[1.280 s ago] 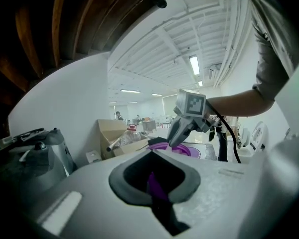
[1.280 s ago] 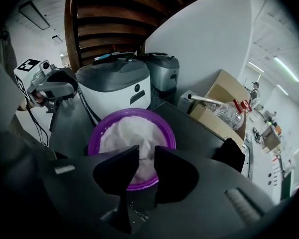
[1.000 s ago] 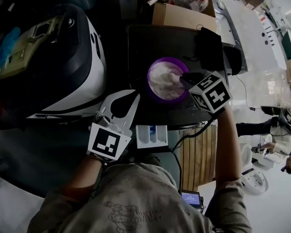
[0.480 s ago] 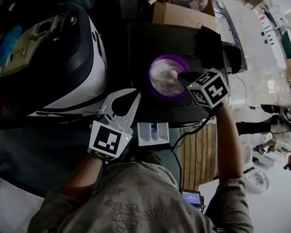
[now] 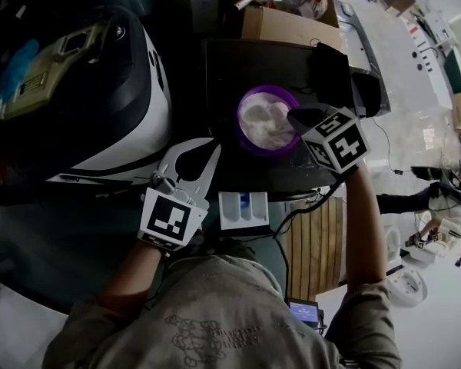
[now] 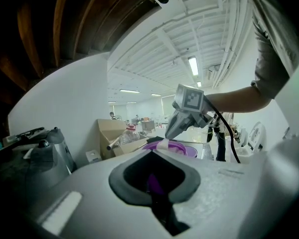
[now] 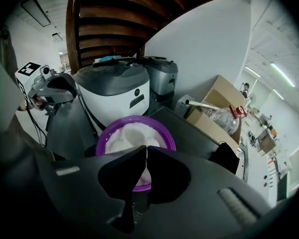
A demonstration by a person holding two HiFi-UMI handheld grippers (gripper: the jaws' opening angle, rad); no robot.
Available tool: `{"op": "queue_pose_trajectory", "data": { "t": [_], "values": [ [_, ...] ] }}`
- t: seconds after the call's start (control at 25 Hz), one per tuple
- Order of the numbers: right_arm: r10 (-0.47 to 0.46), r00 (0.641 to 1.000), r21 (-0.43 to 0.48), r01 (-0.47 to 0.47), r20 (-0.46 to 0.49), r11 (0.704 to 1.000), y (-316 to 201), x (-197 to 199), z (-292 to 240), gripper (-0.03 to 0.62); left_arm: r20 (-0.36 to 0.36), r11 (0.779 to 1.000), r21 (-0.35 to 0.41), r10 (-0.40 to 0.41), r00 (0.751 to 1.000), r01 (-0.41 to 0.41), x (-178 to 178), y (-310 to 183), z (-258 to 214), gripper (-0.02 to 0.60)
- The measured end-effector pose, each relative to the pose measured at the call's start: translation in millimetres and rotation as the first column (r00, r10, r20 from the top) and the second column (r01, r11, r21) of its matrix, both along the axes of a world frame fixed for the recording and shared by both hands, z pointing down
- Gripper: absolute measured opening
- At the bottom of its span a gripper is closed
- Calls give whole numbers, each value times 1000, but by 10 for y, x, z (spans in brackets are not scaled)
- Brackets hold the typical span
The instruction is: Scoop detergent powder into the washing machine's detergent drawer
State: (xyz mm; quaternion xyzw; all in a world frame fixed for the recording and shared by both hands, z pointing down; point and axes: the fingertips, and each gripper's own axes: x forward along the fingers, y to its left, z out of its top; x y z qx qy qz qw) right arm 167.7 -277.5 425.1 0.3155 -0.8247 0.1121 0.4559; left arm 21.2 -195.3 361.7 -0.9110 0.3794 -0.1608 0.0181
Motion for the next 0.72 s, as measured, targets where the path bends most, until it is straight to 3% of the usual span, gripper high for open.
{"op": "queue_pose_trajectory", "data": {
  "t": [0.32, 0.48, 0.72],
  "values": [
    [31, 999, 70, -34, 43, 997, 23, 6, -255, 35, 2, 1000, 25, -11, 1000, 11, -67, -4, -75, 0],
    [28, 999, 65, -31, 46, 997, 17, -34, -237, 35, 10, 999, -4, -37, 999, 37, -115, -22, -51, 0],
    [32, 999, 29, -33, 43, 999, -12, -61, -73, 35, 8, 1000, 16, -24, 1000, 24, -128, -30, -49, 0]
  ]
}}
